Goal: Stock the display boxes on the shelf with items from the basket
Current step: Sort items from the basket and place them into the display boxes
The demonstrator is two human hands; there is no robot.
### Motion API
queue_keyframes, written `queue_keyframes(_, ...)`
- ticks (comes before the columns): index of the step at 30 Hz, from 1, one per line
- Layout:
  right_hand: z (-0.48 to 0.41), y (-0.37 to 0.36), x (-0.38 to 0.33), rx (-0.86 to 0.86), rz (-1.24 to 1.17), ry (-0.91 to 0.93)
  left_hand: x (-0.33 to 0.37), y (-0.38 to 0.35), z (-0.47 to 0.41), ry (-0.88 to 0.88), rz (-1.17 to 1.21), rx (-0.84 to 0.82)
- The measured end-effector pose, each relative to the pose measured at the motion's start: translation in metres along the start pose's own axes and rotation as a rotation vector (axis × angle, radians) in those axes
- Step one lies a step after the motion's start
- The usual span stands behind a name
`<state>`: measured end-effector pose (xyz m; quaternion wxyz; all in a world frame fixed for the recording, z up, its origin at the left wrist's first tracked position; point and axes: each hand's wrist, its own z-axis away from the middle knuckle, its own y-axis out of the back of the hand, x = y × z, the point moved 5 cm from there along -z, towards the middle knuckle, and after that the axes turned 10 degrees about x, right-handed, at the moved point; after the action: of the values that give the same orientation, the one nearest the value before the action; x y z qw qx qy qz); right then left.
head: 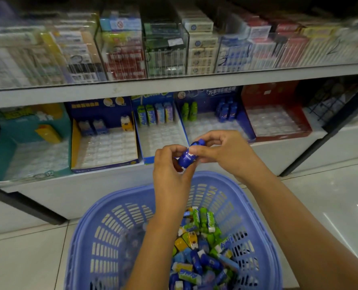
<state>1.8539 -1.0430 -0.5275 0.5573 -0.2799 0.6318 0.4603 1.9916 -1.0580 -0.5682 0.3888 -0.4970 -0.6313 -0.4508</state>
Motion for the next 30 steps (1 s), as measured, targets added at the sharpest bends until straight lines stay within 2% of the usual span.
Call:
queue_keyframes(4, -0.002, 0.013, -0.003, -0.063, 0.042, 0.039, -0.003, -0.006, -0.005, 0.011, -0.018, -0.147)
queue_keyframes(8, -0.006, 0.022, -0.002, -0.078, -0.005, 0.036, -0.003, -0.011, -0.010, 0.022, -0.005, -0.203)
queue_keyframes(15, -0.030, 0.050, 0.004, 0.090, 0.228, 0.106, -0.002, -0.047, -0.006, -0.028, -0.044, -0.268)
queue_keyframes(19, -0.072, 0.094, 0.008, 0.327, 0.443, 0.208, -0.002, -0.081, -0.002, -0.188, -0.276, -0.481)
queue_keyframes(21, -0.096, 0.106, 0.008, 0.382, 0.514, 0.258, -0.008, -0.097, -0.002, -0.248, -0.449, -0.578)
queue_keyframes(25, -0.142, 0.089, 0.008, 0.300, 0.548, 0.342, -0.021, -0.115, -0.003, -0.335, -0.744, -0.672)
queue_keyframes(27, -0.160, 0.074, 0.011, 0.270, 0.650, 0.377, -0.024, -0.117, -0.002, -0.364, -0.760, -0.660)
queue_keyframes(30, -0.179, 0.060, 0.024, 0.186, 0.620, 0.335, -0.029, -0.114, -0.001, -0.399, -0.709, -0.636)
